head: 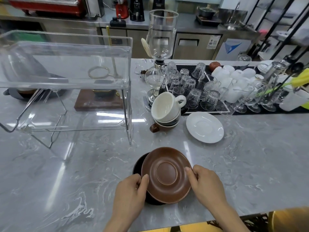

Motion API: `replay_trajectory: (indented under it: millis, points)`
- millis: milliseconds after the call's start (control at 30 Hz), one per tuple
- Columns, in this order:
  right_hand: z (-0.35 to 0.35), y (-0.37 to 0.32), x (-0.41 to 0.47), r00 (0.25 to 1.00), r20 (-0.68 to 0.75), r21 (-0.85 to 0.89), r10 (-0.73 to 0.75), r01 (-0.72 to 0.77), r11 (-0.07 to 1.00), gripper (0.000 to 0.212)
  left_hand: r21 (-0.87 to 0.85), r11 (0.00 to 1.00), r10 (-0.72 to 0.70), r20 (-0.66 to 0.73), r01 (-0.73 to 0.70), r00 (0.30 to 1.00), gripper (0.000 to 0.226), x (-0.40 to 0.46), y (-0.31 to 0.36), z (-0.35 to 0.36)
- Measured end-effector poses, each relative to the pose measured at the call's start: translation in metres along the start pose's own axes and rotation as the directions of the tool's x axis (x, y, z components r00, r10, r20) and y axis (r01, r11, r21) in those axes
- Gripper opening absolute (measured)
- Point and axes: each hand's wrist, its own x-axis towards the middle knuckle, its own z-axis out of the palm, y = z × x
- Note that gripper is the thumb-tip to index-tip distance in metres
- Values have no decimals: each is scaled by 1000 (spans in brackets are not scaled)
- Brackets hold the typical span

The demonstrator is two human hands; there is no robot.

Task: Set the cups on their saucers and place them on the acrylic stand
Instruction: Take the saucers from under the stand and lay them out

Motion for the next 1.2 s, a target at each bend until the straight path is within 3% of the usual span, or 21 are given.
replay_trajectory:
  millis: [600,1200]
  points:
    - [-66,125,35,1000,5,18,-2,2,1000,54,117,993,-30,-9,31,1000,53,-16,95,114]
    - [-65,177,60,994,88,41,-58,55,998,54,201,966,-143,-98,160,985,56,-27,106,176]
